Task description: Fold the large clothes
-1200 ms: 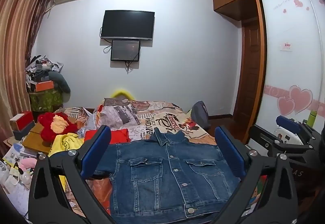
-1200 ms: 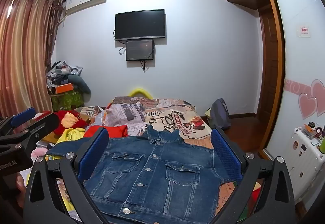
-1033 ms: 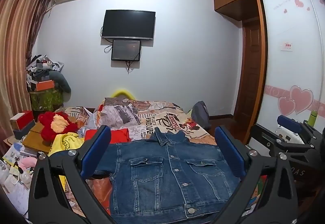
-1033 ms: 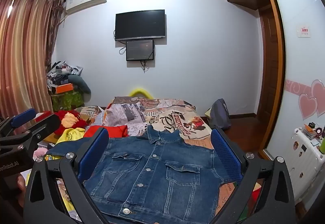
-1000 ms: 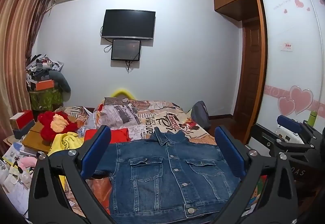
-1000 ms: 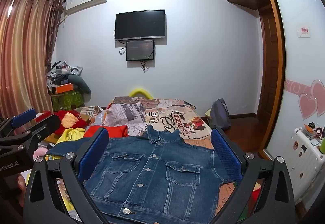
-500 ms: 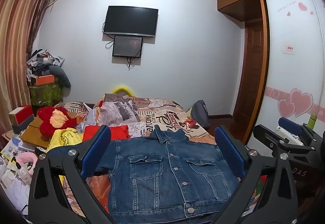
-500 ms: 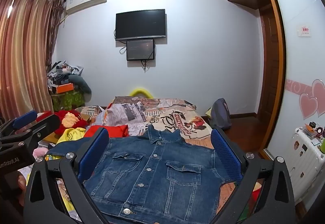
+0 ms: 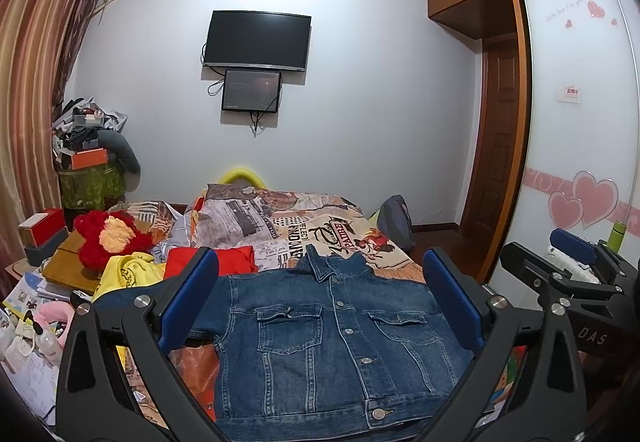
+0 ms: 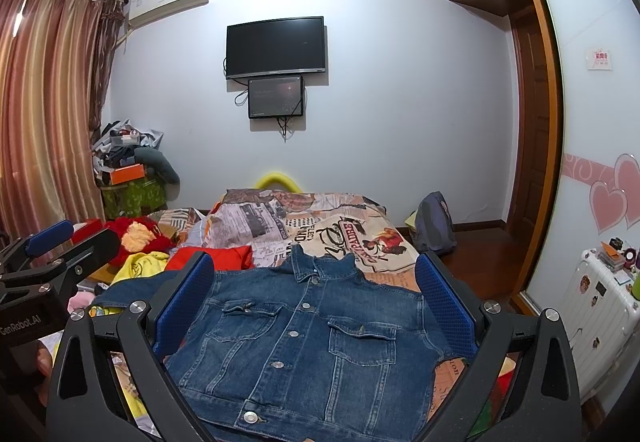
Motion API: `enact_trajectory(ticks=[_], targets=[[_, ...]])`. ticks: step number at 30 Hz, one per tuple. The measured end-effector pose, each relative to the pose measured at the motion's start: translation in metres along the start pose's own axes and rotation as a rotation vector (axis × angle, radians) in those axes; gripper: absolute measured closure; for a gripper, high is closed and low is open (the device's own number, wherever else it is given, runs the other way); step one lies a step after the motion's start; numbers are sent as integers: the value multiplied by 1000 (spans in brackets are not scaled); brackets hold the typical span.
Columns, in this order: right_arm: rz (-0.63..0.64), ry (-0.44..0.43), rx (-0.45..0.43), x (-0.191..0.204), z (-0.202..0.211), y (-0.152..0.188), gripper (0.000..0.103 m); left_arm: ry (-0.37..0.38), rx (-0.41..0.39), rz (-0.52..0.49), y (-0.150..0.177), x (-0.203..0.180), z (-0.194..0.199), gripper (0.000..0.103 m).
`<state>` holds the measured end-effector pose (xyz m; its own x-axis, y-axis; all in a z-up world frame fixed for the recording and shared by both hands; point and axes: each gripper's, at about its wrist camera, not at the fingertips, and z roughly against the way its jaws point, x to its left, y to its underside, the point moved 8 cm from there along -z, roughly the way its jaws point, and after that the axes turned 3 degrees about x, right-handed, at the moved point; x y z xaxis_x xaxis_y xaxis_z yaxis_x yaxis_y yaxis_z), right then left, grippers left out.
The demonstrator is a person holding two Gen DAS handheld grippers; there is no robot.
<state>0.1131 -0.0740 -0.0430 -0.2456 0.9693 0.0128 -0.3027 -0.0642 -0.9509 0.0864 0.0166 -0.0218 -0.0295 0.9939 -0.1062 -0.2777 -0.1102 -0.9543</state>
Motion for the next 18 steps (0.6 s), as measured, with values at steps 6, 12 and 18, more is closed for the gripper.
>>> enact_trajectory(ticks=[6, 12, 18], targets=[[-3, -4, 4, -2, 0, 1, 3, 4, 6, 1, 1, -3, -2, 1], [-8, -5, 6, -5, 1, 0, 3, 4, 5, 1, 1, -4, -1, 1], [-9, -3, 6, -7, 1, 0, 3, 3, 7, 3, 2, -4, -2, 1]])
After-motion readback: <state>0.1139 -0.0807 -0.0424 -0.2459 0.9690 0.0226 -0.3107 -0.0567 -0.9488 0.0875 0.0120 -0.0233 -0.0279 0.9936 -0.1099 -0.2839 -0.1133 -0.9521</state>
